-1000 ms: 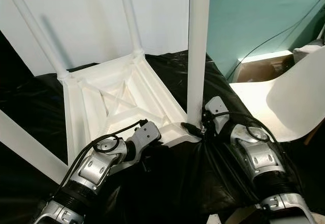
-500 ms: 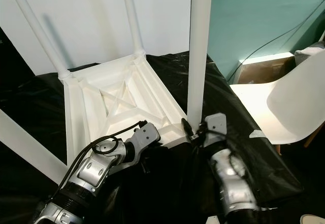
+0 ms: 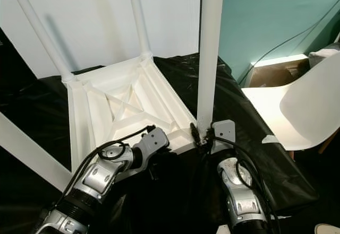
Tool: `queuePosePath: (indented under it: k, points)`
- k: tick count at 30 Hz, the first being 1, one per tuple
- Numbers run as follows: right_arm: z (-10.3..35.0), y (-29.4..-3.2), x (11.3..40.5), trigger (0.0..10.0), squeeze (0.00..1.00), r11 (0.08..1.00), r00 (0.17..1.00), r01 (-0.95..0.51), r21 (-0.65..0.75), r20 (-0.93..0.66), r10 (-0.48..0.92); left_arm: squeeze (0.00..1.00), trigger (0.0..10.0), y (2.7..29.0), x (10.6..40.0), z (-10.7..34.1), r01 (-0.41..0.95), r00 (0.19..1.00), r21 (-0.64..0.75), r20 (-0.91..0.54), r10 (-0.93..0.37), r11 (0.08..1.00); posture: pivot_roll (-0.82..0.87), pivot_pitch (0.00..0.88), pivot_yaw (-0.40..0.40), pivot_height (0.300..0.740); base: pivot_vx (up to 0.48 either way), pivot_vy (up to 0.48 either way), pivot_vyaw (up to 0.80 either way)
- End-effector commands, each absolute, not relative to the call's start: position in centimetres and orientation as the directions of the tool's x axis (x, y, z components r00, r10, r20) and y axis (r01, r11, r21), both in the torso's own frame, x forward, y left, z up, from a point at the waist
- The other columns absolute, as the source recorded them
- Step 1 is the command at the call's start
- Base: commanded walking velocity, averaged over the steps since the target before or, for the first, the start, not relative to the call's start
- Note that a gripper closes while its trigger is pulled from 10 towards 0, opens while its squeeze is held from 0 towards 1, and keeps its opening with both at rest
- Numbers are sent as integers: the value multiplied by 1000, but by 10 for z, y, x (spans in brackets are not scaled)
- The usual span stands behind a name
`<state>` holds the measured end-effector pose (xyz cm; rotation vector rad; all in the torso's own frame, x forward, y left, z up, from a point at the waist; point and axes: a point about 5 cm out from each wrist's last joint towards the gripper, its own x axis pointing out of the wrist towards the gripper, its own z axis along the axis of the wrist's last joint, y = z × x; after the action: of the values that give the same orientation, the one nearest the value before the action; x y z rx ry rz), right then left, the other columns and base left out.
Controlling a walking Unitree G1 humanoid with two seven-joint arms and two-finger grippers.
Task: Building children table
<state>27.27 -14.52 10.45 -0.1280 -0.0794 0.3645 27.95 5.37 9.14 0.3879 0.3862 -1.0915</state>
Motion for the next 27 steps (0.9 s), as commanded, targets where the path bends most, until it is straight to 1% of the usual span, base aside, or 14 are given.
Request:
queuePosePath:
  k: [1, 2, 3, 4, 5, 12, 13, 14, 15, 18, 23, 25, 26, 27]
  points:
    - [109, -137, 278, 10000, 1000, 870, 875, -475, -135, 39, 483, 0, 10000, 73, 268, 49, 848, 437, 27, -601, -669, 529, 38, 0, 32, 740, 0, 0, 0]
    - [109, -137, 278, 10000, 1000, 870, 875, -475, -135, 39, 483, 0, 10000, 73, 268, 49, 848, 437, 27, -601, -669, 529, 38, 0, 32, 740, 0, 0, 0]
    - [115, -138, 282, 10000, 773, 840, 845, -521, -152, 46, 533, 0, 10000, 73, 269, 49, 847, 438, 28, -601, -669, 530, 38, 0, 31, 740, 0, 0, 0]
    - [115, -138, 282, 10000, 773, 840, 845, -521, -152, 46, 533, 0, 10000, 73, 269, 49, 847, 438, 28, -601, -669, 530, 38, 0, 31, 740, 0, 0, 0]
    - [121, -140, 287, 10000, 0, 810, 818, -559, -177, 45, 574, 0, 10000, 73, 269, 49, 846, 440, 28, -600, -668, 532, 37, 0, 29, 740, 0, 0, 0]
    - [125, -147, 297, 10000, 0, 665, 691, -715, -216, -74, 719, 0, 10000, 73, 269, 49, 844, 444, 28, -598, -667, 536, 38, 0, 27, 740, 0, 0, 0]
    - [123, -147, 297, 5804, 0, 611, 640, -764, -206, -126, 758, 0, 10000, 73, 270, 49, 843, 445, 28, -598, -666, 538, 41, 0, 25, 740, 0, 0, 0]
    - [123, -147, 297, 5804, 0, 611, 640, -764, -206, -126, 758, 0, 10000, 73, 270, 49, 843, 445, 28, -598, -666, 538, 41, 0, 25, 740, 0, 0, 0]
    - [121, -148, 296, 0, 0, 563, 591, -804, -191, -167, 789, 0, 10000, 74, 270, 49, 841, 447, 29, -598, -665, 540, 46, 0, 23, 740, 0, 0, 0]
    - [120, -151, 294, 0, 0, 498, 522, -853, -156, -224, 823, 0, 10000, 74, 270, 49, 839, 451, 28, -597, -664, 544, 50, 0, 21, 740, 0, 0, 0]
    - [117, -152, 294, 0, 0, 483, 500, -866, -130, -262, 826, 0, 10000, 75, 268, 48, 836, 451, 25, -598, -663, 548, 50, 0, 21, 740, 0, 0, 0]
    - [117, -145, 296, 0, 0, 582, 604, -797, -162, -204, 770, 0, 10000, 75, 267, 47, 834, 453, 23, -598, -661, 551, 60, 0, 13, 740, 0, 0, 0]
    - [117, -145, 296, 0, 0, 582, 604, -797, -162, -204, 770, 0, 10000, 75, 267, 47, 834, 453, 23, -598, -661, 551, 60, 0, 13, 740, 0, 0, 0]
    - [121, -144, 303, 0, 0, 704, 734, -676, -217, -122, 668, 0, 10000, 75, 267, 47, 833, 454, 23, -598, -661, 552, 60, 0, 13, 740, 0, 0, 0]
